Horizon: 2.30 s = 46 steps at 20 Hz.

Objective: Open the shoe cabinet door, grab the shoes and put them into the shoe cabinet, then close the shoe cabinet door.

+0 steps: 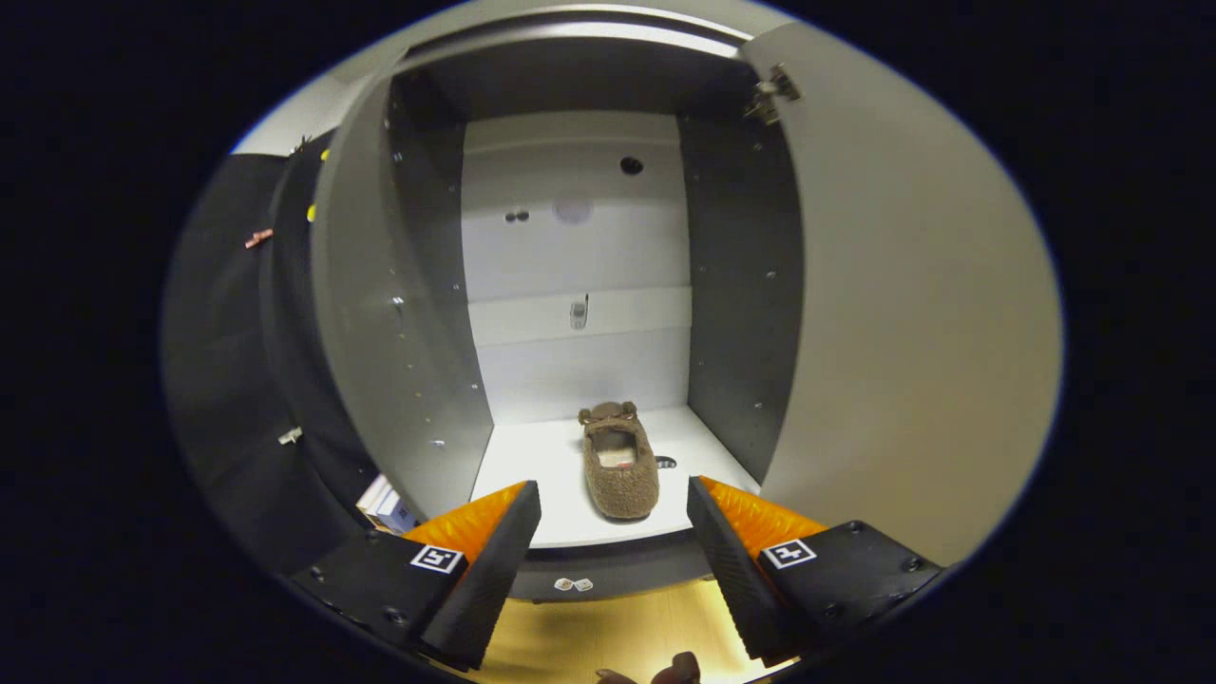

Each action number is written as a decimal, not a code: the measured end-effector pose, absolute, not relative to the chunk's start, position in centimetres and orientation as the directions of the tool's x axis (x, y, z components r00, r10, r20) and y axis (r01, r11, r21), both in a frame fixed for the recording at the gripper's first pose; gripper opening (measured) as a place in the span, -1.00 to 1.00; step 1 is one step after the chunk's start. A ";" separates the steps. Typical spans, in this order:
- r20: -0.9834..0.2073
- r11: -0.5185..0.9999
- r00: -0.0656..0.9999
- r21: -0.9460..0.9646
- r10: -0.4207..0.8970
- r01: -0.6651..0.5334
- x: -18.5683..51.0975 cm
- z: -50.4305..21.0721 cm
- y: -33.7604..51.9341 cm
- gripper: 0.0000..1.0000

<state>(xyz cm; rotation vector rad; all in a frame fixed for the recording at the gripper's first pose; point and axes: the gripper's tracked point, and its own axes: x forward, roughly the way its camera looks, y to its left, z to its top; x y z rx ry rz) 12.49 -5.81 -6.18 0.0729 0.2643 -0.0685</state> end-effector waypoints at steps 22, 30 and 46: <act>-0.156 0.928 0.926 0.097 -0.343 0.360 -15.2 -1.9 -28.5 0.96; -0.135 0.953 0.952 0.092 -0.276 0.290 -12.2 -2.3 -36.5 0.95; -0.143 0.990 0.987 0.104 -0.075 0.091 -5.0 -3.1 -36.9 0.94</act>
